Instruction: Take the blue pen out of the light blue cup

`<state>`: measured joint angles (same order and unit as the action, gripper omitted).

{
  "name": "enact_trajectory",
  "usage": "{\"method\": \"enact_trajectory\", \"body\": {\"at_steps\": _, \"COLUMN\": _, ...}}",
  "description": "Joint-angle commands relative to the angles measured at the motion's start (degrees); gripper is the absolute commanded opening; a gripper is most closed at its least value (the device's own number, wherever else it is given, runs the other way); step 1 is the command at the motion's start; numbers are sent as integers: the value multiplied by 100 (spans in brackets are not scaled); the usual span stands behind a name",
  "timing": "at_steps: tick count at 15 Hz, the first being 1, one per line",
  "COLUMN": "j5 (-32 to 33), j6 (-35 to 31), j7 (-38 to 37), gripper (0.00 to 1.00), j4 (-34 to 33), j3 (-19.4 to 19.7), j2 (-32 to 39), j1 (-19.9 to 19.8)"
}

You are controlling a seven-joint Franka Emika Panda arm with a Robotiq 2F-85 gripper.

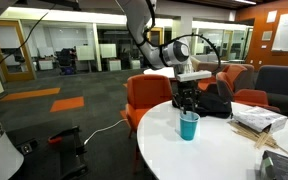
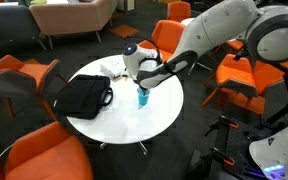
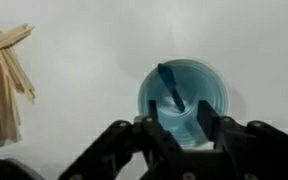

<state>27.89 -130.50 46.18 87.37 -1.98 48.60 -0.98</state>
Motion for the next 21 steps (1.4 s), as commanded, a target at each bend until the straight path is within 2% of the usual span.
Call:
{"method": "enact_trajectory", "body": {"at_steps": 1, "j5": -93, "j6": 43, "j7": 502, "gripper": 28, "j4": -289, "j3": -142, "j2": 197, "j1": -130}}
{"method": "enact_trajectory", "body": {"at_steps": 2, "j5": -111, "j6": 37, "j7": 569, "gripper": 28, "j4": -291, "j3": -146, "j2": 208, "j1": -135}}
{"method": "enact_trajectory", "body": {"at_steps": 3, "j5": -126, "j6": 22, "j7": 615, "gripper": 22, "j4": -286, "j3": -151, "j2": 211, "j1": -145}}
{"method": "enact_trajectory", "body": {"at_steps": 11, "j5": -131, "j6": 34, "j7": 854, "gripper": 32, "j4": -302, "j3": -135, "j2": 317, "j1": -202}}
{"method": "enact_trajectory", "body": {"at_steps": 14, "j5": -110, "j6": 47, "j7": 930, "gripper": 29, "j4": -349, "j3": -107, "j2": 410, "j1": -188}}
{"method": "enact_trajectory", "body": {"at_steps": 21, "j5": 30, "j6": 61, "j7": 949, "gripper": 29, "j4": -475, "j3": 2, "j2": 587, "j1": -113}}
